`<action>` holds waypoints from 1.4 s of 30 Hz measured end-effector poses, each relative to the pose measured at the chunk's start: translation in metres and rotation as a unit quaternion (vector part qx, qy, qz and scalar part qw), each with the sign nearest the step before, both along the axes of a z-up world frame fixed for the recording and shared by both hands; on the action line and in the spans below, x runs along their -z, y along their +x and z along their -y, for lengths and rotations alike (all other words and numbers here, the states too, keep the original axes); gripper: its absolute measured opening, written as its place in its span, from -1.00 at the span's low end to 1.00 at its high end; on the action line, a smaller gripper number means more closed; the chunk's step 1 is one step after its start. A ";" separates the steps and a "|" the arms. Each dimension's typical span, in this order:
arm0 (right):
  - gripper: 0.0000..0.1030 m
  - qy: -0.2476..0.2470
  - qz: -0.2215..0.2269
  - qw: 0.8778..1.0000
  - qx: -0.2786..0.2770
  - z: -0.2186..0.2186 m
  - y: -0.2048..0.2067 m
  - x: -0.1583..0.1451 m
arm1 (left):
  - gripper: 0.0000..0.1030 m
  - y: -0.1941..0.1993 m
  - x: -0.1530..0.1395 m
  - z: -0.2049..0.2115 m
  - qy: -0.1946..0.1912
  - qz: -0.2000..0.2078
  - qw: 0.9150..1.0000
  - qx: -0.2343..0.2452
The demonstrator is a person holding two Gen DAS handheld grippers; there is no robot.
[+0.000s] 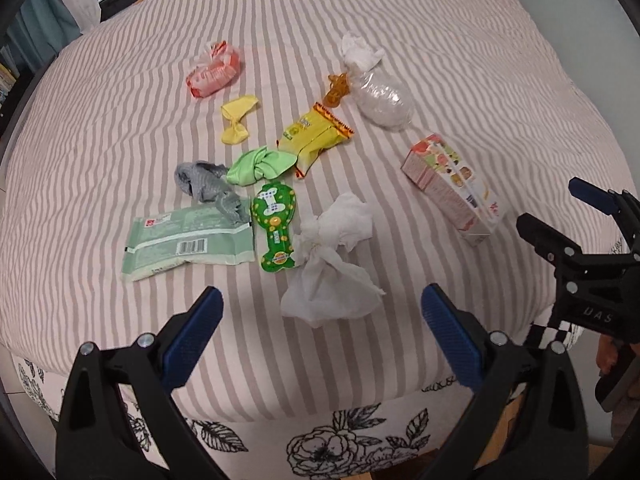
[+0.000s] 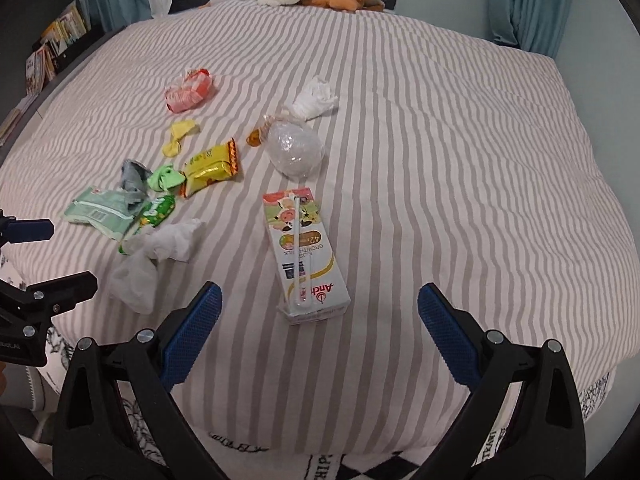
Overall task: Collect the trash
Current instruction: 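Grasp the white tissue with the left tool while the right grasps the milk carton, then carry tissue and milk carton to the grey bin with both tools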
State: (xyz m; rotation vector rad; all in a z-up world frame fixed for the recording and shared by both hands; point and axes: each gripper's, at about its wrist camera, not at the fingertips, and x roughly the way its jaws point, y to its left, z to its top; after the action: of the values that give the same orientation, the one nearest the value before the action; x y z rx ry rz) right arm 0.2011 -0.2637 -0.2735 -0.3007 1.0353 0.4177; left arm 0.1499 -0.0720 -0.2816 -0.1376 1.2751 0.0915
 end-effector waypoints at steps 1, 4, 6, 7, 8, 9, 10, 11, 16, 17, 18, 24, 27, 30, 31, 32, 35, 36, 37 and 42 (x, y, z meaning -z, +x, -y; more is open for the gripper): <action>0.84 -0.002 -0.002 1.000 -0.005 -0.001 0.004 0.010 | 0.92 0.003 0.011 -0.001 0.002 -0.003 1.000 -0.007; 0.75 -0.003 -0.010 1.000 -0.020 -0.005 0.016 0.039 | 0.92 0.009 0.038 -0.004 0.007 -0.009 1.000 -0.020; 0.62 -0.004 -0.018 0.999 -0.027 -0.009 0.021 0.055 | 0.92 0.011 0.049 -0.005 0.008 -0.007 1.000 -0.025; 0.48 -0.004 -0.024 0.999 -0.031 -0.011 0.023 0.062 | 0.92 0.012 0.053 -0.004 0.008 -0.005 1.000 -0.026; 0.39 -0.005 -0.030 0.999 -0.035 -0.014 0.025 0.067 | 0.87 0.014 0.058 -0.004 0.007 -0.004 1.000 -0.026; 0.18 -0.002 -0.039 0.998 -0.040 -0.016 0.026 0.073 | 0.81 0.014 0.061 -0.003 0.004 -0.004 1.000 -0.025; 0.06 -0.001 -0.045 0.998 -0.043 -0.017 0.026 0.076 | 0.65 0.014 0.063 -0.002 0.000 -0.003 1.000 -0.024; -0.02 0.001 -0.052 0.998 -0.048 -0.018 0.026 0.078 | 0.03 0.015 0.067 -0.002 -0.004 -0.013 1.000 -0.023; -0.09 0.022 -0.057 0.996 -0.062 -0.020 0.017 0.066 | -0.76 0.017 0.074 0.005 -0.036 -0.024 0.999 -0.014; -0.09 0.025 -0.054 0.996 -0.063 -0.019 0.014 0.060 | -0.81 0.015 0.069 0.007 -0.040 -0.018 0.999 -0.011; -0.09 0.029 -0.051 0.996 -0.063 -0.018 0.011 0.053 | -0.83 0.013 0.063 0.008 -0.045 -0.013 0.999 -0.007; -0.09 0.048 -0.028 0.996 -0.068 -0.015 -0.012 -0.003 | -0.83 -0.007 0.008 0.005 -0.047 0.023 0.999 -0.011; -0.09 0.055 -0.015 0.995 -0.082 -0.019 -0.025 -0.035 | -0.83 -0.025 -0.022 -0.005 -0.041 0.043 0.998 -0.027; -0.09 0.063 -0.004 0.992 -0.111 -0.034 -0.044 -0.062 | -0.83 -0.049 -0.052 -0.020 -0.034 0.064 0.996 -0.059; -0.09 0.066 -0.002 0.990 -0.125 -0.039 -0.052 -0.071 | -0.83 -0.062 -0.063 -0.028 -0.031 0.072 0.994 -0.073; -0.09 0.071 0.000 0.987 -0.144 -0.049 -0.062 -0.081 | -0.83 -0.075 -0.072 -0.035 -0.027 0.078 0.993 -0.088; -0.09 0.082 0.004 0.976 -0.204 -0.083 -0.093 -0.105 | -0.83 -0.124 -0.099 -0.066 -0.013 0.096 0.985 -0.144; -0.09 0.085 0.006 0.971 -0.223 -0.096 -0.103 -0.111 | -0.83 -0.144 -0.107 -0.077 -0.007 0.101 0.981 -0.164; -0.09 0.088 0.008 0.966 -0.245 -0.110 -0.116 -0.118 | -0.83 -0.165 -0.114 -0.089 -0.001 0.106 0.977 -0.185; -0.09 0.106 0.015 0.928 -0.357 -0.195 -0.200 -0.147 | -0.83 -0.289 -0.140 -0.150 0.025 0.118 0.946 -0.299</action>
State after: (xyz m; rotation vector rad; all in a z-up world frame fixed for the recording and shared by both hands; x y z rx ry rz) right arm 0.0013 -0.0684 -0.1263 -0.4860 0.8139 1.1724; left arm -0.1387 0.0780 -0.1416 -0.4775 0.9551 0.6123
